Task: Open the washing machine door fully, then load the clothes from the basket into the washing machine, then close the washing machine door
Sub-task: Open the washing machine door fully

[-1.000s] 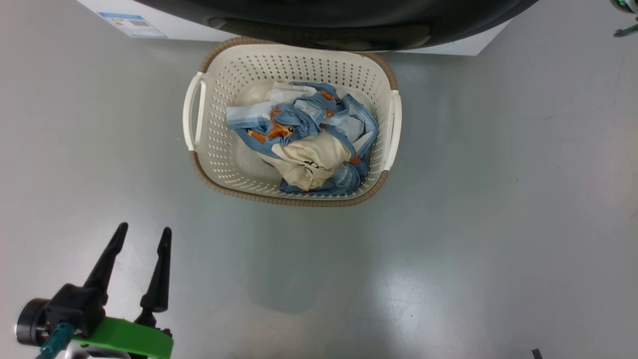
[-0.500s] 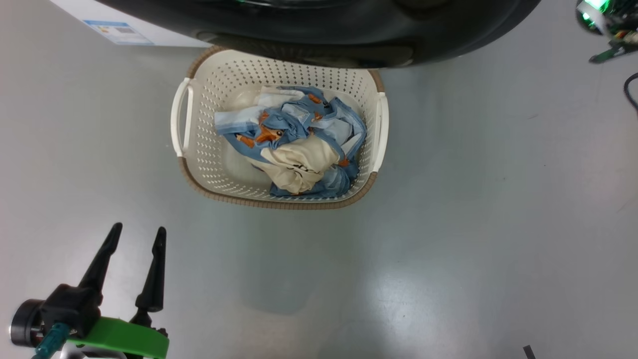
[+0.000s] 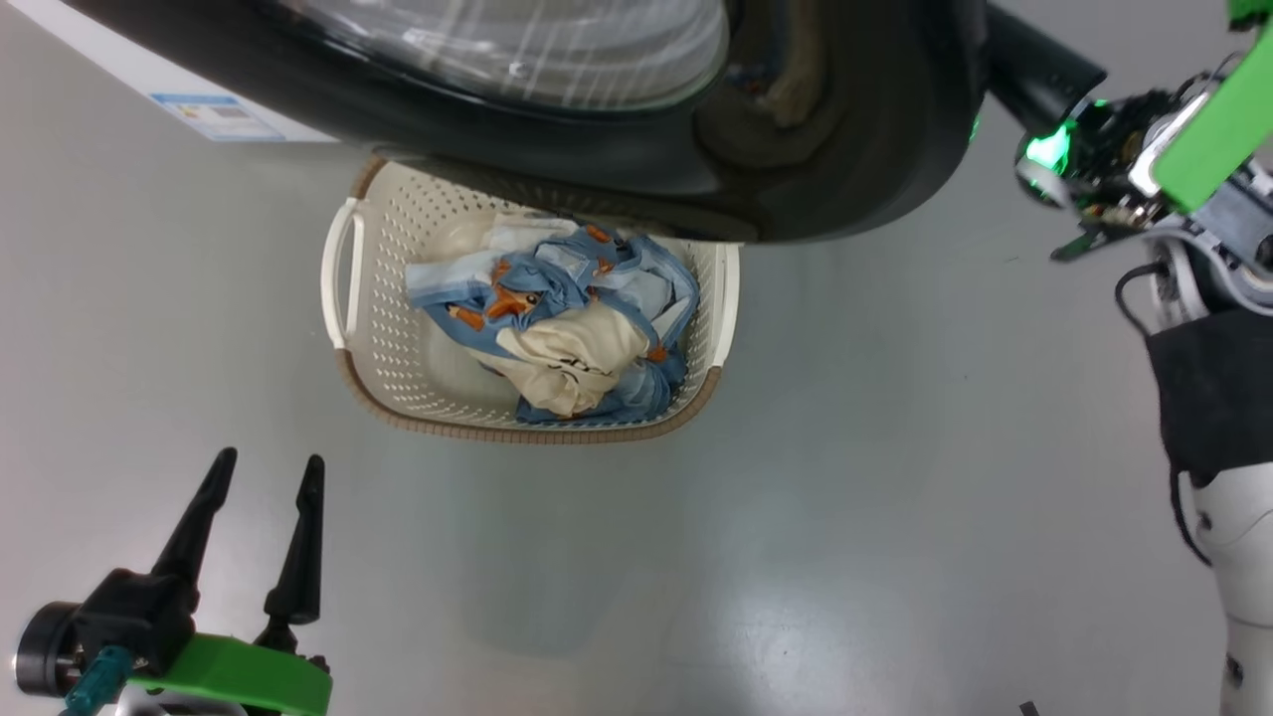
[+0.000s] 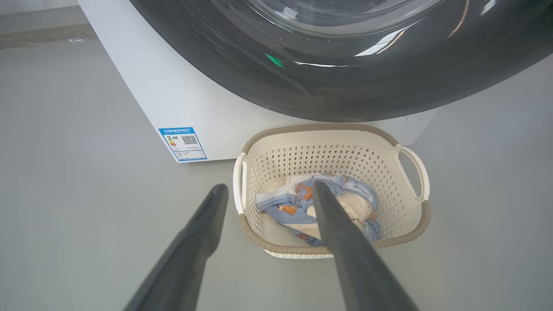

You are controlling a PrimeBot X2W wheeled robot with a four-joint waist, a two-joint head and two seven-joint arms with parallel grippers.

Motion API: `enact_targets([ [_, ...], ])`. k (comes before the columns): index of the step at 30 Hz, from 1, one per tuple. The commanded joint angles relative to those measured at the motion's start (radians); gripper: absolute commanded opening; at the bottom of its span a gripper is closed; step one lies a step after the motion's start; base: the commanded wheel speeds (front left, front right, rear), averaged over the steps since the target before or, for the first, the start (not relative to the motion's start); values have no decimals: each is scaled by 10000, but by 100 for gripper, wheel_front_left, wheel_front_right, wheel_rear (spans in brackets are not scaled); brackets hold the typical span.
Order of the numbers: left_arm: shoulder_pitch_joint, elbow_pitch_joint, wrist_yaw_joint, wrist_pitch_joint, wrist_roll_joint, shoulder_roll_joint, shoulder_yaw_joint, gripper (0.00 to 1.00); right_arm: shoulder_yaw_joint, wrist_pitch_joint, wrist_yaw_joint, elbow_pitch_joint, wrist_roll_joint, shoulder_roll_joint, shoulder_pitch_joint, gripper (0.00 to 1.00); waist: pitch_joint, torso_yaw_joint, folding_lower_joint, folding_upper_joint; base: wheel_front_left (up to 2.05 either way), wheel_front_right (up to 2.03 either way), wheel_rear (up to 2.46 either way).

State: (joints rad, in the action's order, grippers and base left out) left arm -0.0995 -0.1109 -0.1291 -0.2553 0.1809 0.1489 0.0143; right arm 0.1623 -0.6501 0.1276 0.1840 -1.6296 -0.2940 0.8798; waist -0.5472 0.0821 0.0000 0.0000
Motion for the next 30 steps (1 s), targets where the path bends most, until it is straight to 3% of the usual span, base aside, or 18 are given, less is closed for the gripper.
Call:
enact_targets([
  [1,216,107,-15,-65,-88,220,-408,100,209,-126,31,-319,88,249,-465,0,183,-115,0,0,0,0,0],
  [18,493,-284,-15,-65,-166,-76,-426,100,789,-997,31,-299,24,1485,-2315,0,1502,-443,0,0,0,0,0],
  [30,745,-478,-15,-65,-164,-344,-366,100,1300,-1639,31,113,49,2135,-3245,0,2284,-222,0,0,0,0,0],
])
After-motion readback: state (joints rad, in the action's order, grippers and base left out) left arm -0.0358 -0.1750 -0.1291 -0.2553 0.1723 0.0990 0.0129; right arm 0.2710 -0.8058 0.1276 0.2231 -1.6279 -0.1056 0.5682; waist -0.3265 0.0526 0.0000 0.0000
